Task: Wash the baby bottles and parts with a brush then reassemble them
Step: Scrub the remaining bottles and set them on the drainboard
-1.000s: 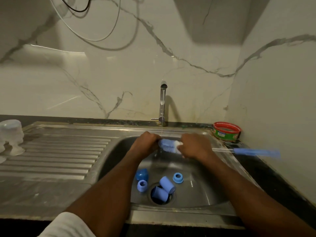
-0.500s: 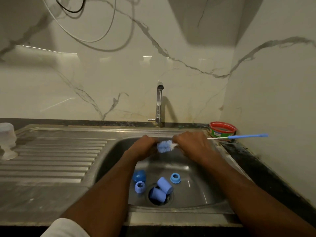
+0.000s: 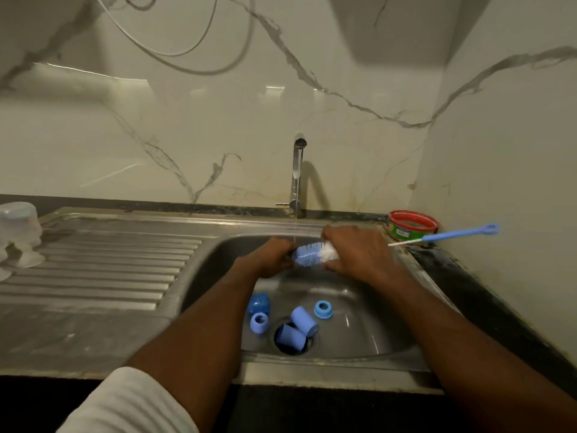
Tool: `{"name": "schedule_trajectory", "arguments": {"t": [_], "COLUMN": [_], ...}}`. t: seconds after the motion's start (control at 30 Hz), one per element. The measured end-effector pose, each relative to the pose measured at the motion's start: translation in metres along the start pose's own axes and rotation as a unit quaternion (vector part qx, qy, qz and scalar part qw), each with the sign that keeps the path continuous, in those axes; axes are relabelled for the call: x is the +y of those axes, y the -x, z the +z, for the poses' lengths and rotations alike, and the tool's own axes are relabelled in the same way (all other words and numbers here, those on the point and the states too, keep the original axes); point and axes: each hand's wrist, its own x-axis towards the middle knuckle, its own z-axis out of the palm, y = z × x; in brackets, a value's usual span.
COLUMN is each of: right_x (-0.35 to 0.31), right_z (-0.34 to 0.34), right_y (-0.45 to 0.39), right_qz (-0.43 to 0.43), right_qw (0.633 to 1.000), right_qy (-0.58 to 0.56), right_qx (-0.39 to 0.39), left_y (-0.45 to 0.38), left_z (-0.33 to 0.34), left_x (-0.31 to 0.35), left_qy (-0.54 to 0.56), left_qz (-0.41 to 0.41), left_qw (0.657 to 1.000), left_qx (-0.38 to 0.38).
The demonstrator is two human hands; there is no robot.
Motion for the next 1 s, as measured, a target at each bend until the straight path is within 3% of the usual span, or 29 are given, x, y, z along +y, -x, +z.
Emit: {"name": "schedule_trajectory", "arguments": {"t": [0.07, 0.17, 0.23, 0.3, 0.33, 0.4, 0.43, 0.47, 0.5, 0.53, 0.6, 0.63, 0.67, 0.77, 0.87, 1.0], "right_x": [-0.006, -0.022, -0.028, -0.027, -0.025, -0.021, -0.015, -0.011, -0.008, -0.007, -0.004, -0.004, -0.004, -0.006, -0.006, -0.006], "right_z": [-0.002, -0.003, -0.002, -0.002, -0.001, -0.008, -0.010, -0.009, -0.009, -0.006, 0.004, 0.009, 0.012, 0.006, -0.001, 0.000], "right_y": [-0.002, -0.001, 0.002, 0.005, 0.004, 0.003, 0.001, 0.000, 0.000, 0.000, 0.001, 0.001, 0.001, -0.003, -0.001, 0.006], "right_qz": [-0.035, -0.004, 0.060, 0.135, 0.186, 0.281, 0.311, 0.327, 0.331, 0.313, 0.235, 0.192, 0.164, 0.107, 0.060, 0.051], "right_qw": [0.995, 0.992, 0.996, 0.976, 0.933, 0.803, 0.757, 0.737, 0.738, 0.776, 0.915, 0.960, 0.978, 0.990, 0.997, 0.993], "right_qy": [0.098, 0.125, 0.050, -0.129, -0.256, -0.460, -0.505, -0.520, -0.519, -0.482, -0.269, -0.156, -0.101, -0.089, -0.044, -0.086], "right_qx": [-0.005, -0.030, -0.048, -0.116, -0.172, -0.257, -0.273, -0.280, -0.278, -0.260, -0.187, -0.131, -0.085, -0.025, -0.037, -0.057], "left_y": [0.003, 0.007, 0.007, 0.007, 0.005, 0.002, 0.000, -0.002, -0.003, -0.005, -0.005, -0.005, -0.005, -0.003, -0.002, 0.001], "left_z": [-0.002, -0.009, -0.013, -0.015, -0.015, -0.013, -0.013, -0.012, -0.010, -0.008, -0.005, -0.003, -0.001, 0.003, -0.003, -0.007], "left_x": [-0.004, -0.007, -0.006, -0.001, 0.001, 0.006, 0.009, 0.011, 0.012, 0.012, 0.012, 0.011, 0.011, 0.011, 0.015, 0.016], "left_qy": [0.000, -0.018, -0.038, -0.079, -0.101, -0.130, -0.132, -0.120, -0.098, -0.074, -0.041, -0.038, -0.040, -0.031, 0.009, 0.046], "left_qz": [-0.002, -0.007, -0.016, -0.024, -0.018, -0.002, 0.009, 0.019, 0.026, 0.024, 0.004, -0.010, -0.025, -0.057, -0.064, -0.079], "left_qw": [1.000, 0.996, 0.988, 0.982, 0.978, 0.975, 0.975, 0.977, 0.980, 0.983, 0.988, 0.990, 0.991, 0.992, 0.989, 0.987], "left_qx": [-0.005, 0.088, 0.147, 0.171, 0.179, 0.180, 0.177, 0.175, 0.173, 0.166, 0.147, 0.136, 0.125, 0.111, 0.132, 0.133]}}
